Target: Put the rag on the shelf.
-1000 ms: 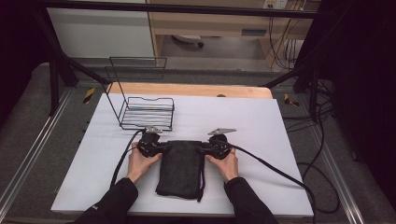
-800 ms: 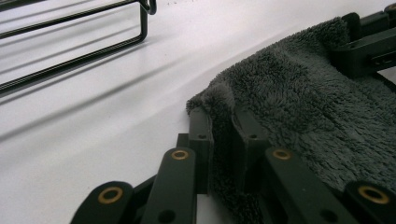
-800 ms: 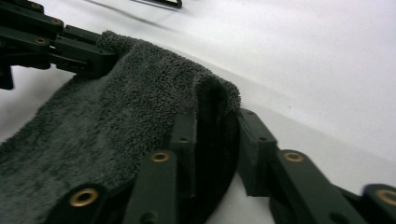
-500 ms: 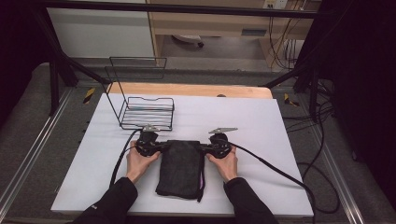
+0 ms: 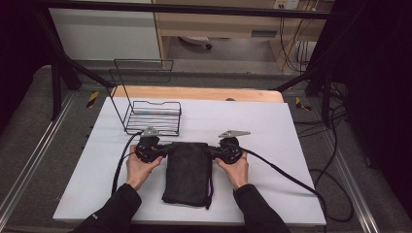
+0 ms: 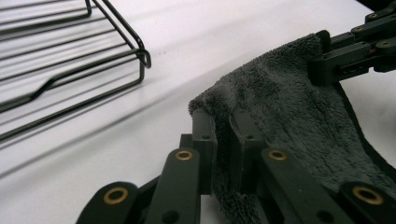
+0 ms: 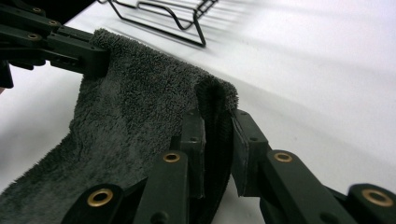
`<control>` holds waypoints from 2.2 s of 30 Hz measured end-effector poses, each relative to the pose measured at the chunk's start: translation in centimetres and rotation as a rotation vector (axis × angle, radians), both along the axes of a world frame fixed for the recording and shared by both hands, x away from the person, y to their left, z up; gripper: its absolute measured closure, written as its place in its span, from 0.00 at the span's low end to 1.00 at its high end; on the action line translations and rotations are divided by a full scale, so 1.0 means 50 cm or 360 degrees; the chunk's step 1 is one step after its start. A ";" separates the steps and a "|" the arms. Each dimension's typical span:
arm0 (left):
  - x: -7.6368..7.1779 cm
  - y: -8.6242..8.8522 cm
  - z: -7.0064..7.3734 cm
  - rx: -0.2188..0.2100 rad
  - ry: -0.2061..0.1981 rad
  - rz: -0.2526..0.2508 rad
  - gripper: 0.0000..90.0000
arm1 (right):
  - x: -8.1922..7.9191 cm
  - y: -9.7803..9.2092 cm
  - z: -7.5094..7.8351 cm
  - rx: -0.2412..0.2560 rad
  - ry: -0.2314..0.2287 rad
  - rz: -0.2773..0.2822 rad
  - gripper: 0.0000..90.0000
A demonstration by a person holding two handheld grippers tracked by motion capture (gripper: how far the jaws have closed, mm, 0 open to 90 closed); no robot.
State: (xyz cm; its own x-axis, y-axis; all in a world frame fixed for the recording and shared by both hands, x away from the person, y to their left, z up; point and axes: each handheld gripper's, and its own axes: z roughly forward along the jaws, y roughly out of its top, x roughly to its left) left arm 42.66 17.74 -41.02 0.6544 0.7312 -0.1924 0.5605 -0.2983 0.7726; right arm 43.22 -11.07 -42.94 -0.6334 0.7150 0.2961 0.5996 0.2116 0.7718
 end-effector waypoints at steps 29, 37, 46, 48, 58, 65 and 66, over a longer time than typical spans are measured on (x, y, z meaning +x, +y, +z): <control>-0.071 0.026 0.121 -0.0120 -0.0249 0.0003 0.91 | -0.054 0.006 0.121 0.0092 -0.0346 0.0042 0.86; -0.088 0.028 0.143 -0.0150 -0.0325 0.0004 0.91 | -0.075 0.007 0.156 0.0100 -0.0449 0.0047 0.87; -0.099 0.032 0.160 -0.0200 -0.0389 0.0014 0.91 | -0.090 0.007 0.181 0.0097 -0.0532 0.0046 0.87; -0.100 0.034 0.164 -0.0214 -0.0419 0.0015 0.91 | -0.094 0.008 0.187 0.0101 -0.0554 0.0048 0.87; -0.113 0.041 0.192 -0.0253 -0.0504 0.0028 0.91 | -0.109 0.014 0.219 0.0099 -0.0662 0.0055 0.87; -0.120 0.048 0.219 -0.0276 -0.0593 0.0034 0.91 | -0.115 0.022 0.245 0.0129 -0.0751 0.0041 0.87; -0.120 0.050 0.223 -0.0282 -0.0605 0.0038 0.91 | -0.116 0.024 0.249 0.0139 -0.0761 0.0036 0.87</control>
State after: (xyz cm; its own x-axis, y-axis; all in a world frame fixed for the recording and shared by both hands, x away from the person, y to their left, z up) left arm 36.67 20.25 -29.86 0.6864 0.7243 -0.0648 0.2308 -0.1325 0.9639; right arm 37.44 -9.89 -30.48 -0.7282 0.6848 0.0261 0.1693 0.1429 0.9752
